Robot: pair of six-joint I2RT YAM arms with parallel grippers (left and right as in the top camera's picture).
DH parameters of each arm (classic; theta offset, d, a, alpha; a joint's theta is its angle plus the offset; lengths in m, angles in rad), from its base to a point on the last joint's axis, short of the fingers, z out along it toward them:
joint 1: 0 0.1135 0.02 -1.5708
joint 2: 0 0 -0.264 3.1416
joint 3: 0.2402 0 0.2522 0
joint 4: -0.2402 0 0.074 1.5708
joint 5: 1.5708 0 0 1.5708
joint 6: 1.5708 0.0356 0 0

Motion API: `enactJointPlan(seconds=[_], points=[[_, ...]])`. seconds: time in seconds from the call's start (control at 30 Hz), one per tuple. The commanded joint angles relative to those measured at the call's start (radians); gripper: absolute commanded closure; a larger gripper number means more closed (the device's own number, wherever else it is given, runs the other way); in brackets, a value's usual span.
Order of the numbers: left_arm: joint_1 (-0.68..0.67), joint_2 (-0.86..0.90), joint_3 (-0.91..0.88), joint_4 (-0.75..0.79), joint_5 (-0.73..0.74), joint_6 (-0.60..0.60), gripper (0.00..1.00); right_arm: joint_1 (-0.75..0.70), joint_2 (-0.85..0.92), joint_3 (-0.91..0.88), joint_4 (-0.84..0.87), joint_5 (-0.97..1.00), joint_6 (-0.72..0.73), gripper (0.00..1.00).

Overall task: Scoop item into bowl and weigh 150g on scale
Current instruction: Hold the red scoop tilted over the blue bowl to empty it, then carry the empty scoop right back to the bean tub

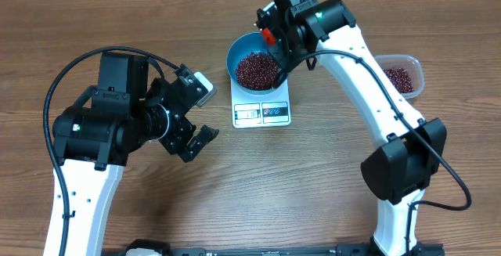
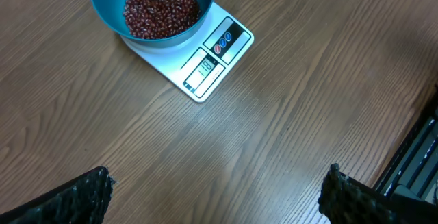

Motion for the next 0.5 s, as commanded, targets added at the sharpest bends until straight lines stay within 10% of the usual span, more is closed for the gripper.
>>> enactJointPlan(seconds=[0.0,0.47], points=[[0.004,0.002,0.014,0.0,0.015,0.022,0.0,0.027,-0.063,0.033,0.011,0.063,-0.012,0.96],[0.004,0.002,0.014,0.0,0.015,0.022,0.0,0.013,-0.213,0.033,-0.077,0.3,-0.004,0.96]])
